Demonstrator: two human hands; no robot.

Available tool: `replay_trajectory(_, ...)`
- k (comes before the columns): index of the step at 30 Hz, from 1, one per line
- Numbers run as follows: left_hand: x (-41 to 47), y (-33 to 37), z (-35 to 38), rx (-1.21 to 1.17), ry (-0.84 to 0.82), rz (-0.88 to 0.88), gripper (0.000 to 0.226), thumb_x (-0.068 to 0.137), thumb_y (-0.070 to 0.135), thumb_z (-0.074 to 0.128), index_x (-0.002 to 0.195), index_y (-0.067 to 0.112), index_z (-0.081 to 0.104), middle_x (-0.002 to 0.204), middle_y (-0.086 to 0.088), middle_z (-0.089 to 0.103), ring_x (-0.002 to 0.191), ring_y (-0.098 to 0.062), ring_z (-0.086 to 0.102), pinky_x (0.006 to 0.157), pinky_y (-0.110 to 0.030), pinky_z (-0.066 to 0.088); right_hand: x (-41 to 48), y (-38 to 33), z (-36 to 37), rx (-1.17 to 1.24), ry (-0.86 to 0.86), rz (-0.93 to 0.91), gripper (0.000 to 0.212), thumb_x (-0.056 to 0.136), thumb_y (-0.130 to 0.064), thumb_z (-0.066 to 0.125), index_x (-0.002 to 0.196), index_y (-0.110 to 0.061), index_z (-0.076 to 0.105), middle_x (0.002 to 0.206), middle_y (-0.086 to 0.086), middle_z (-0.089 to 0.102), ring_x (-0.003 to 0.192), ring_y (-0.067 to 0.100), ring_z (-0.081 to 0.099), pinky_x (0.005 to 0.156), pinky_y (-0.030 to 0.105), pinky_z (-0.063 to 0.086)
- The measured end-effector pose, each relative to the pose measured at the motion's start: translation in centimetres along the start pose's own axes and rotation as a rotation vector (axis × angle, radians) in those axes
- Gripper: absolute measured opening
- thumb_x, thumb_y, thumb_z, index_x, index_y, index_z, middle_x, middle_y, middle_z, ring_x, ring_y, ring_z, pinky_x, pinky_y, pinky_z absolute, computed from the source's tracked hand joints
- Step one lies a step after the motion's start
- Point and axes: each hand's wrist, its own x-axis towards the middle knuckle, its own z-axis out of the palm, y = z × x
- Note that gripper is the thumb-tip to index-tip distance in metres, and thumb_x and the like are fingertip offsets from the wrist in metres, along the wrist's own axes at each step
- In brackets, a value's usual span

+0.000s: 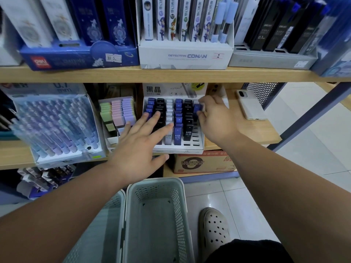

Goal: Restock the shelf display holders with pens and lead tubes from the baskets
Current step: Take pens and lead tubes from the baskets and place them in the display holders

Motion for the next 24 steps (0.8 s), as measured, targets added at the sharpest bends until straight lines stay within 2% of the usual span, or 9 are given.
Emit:
replay_trajectory(3, -1.4, -1.0, -1.6, -0.03, 0.138, -0.063, 0.073, 0.089, 0.046, 0.067, 0.154, 0.034, 0.036, 0.165, -0.005, 0.025, 0.151, -0.03, 0.02, 0.122, -0.051, 0.018, -1.6, -1.2, -0.4, 0.074, 0.072, 0.034, 0.02, 0.097, -0.022, 0.054, 0.116, -0.018, 0.055, 0.116, 0.007, 0.06, 0.084, 0.026, 0.06, 0.066, 0.03, 0.036)
replay_trajectory(6, -3.4, -2.8, -2.8, -0.085, 0.323, -0.198, 0.055, 0.085, 0.042, 0.066, 0.134, 0.018, 0.061, 0.134, -0.011, 0.056, 0.127, -0.035, 0.047, 0.106, -0.046, 0.037, -3.1, -3.3, -0.7, 0.129, 0.109, 0.074, 0.014, 0.094, -0.023, 0.056, 0.106, -0.018, 0.052, 0.103, 0.006, 0.058, 0.079, 0.025, 0.054, 0.063, 0.032, 0.034)
replay_trajectory(10, -7.1, -6.0, -3.6, -0.211, 0.518, -0.519, 0.023, 0.085, 0.028, 0.074, 0.101, 0.018, 0.062, 0.104, -0.006, 0.056, 0.105, -0.032, 0.054, 0.088, -0.04, 0.044, -5.4, -7.5, 0.2, 0.119, 0.079, -0.035, 0.008, 0.095, -0.026, 0.06, 0.092, -0.02, 0.056, 0.088, -0.001, 0.053, 0.081, 0.024, 0.054, 0.063, 0.031, 0.033)
replay_trajectory(13, -10.4, -8.8, -3.9, -0.307, 0.61, -0.787, 0.028, 0.081, 0.028, 0.076, 0.096, 0.018, 0.055, 0.101, -0.011, 0.059, 0.1, -0.036, 0.056, 0.086, -0.046, 0.048, -7.2, -10.8, 2.4, 0.034, -0.112, -0.266, 0.018, 0.097, -0.029, 0.059, 0.104, -0.017, 0.071, 0.099, 0.001, 0.058, 0.091, 0.026, 0.059, 0.071, 0.036, 0.05)
replay_trajectory(15, -12.4, -11.1, -3.8, -0.299, 0.599, -0.966, 0.046, 0.076, 0.035, 0.077, 0.112, 0.015, 0.057, 0.114, -0.015, 0.06, 0.107, -0.039, 0.057, 0.09, -0.048, 0.049, -8.1, -12.7, 4.3, -0.051, -0.307, -0.366, 0.031, 0.099, -0.031, 0.055, 0.126, -0.021, 0.066, 0.121, 0.0, 0.056, 0.108, 0.028, 0.056, 0.085, 0.039, 0.053)
replay_trajectory(17, -13.8, -13.4, -3.7, -0.337, 0.484, -1.088, 0.075, 0.074, 0.042, 0.075, 0.138, 0.014, 0.047, 0.131, -0.02, 0.055, 0.114, -0.043, 0.056, 0.096, -0.051, 0.049, -8.2, -14.0, 6.0, -0.067, -0.451, -0.351, 0.043, 0.102, -0.032, 0.052, 0.143, -0.022, 0.052, 0.144, -0.002, 0.044, 0.119, 0.031, 0.052, 0.097, 0.041, 0.05)
replay_trajectory(20, -14.6, -15.5, -3.2, -0.568, 0.337, -1.077, 0.09, 0.082, 0.042, 0.074, 0.156, 0.02, 0.027, 0.151, -0.011, 0.045, 0.12, -0.038, 0.057, 0.099, -0.053, 0.05, -7.5, -14.9, 8.0, -0.063, -0.528, -0.293, 0.051, 0.104, -0.027, 0.048, 0.154, -0.021, 0.037, 0.162, -0.001, 0.025, 0.126, 0.033, 0.053, 0.101, 0.04, 0.048)
replay_trajectory(22, -14.4, -16.3, -2.6, -0.681, 0.299, -1.007, 0.073, 0.087, 0.038, 0.073, 0.151, 0.029, 0.039, 0.134, 0.007, 0.062, 0.107, -0.027, 0.063, 0.086, -0.041, 0.056, -7.0, -14.8, 8.9, -0.051, -0.535, -0.253, 0.052, 0.105, -0.024, 0.046, 0.155, -0.021, 0.035, 0.162, -0.002, 0.026, 0.121, 0.03, 0.058, 0.095, 0.037, 0.051)
replay_trajectory(24, -14.0, -16.8, -2.1, -0.776, 0.285, -0.933, 0.047, 0.09, 0.034, 0.072, 0.135, 0.039, 0.057, 0.096, 0.018, 0.074, 0.077, -0.018, 0.063, 0.06, -0.027, 0.05, -6.7, -14.3, 9.4, -0.012, -0.498, -0.234, 0.049, 0.104, -0.022, 0.046, 0.153, -0.022, 0.042, 0.153, -0.003, 0.036, 0.112, 0.027, 0.062, 0.092, 0.034, 0.05)
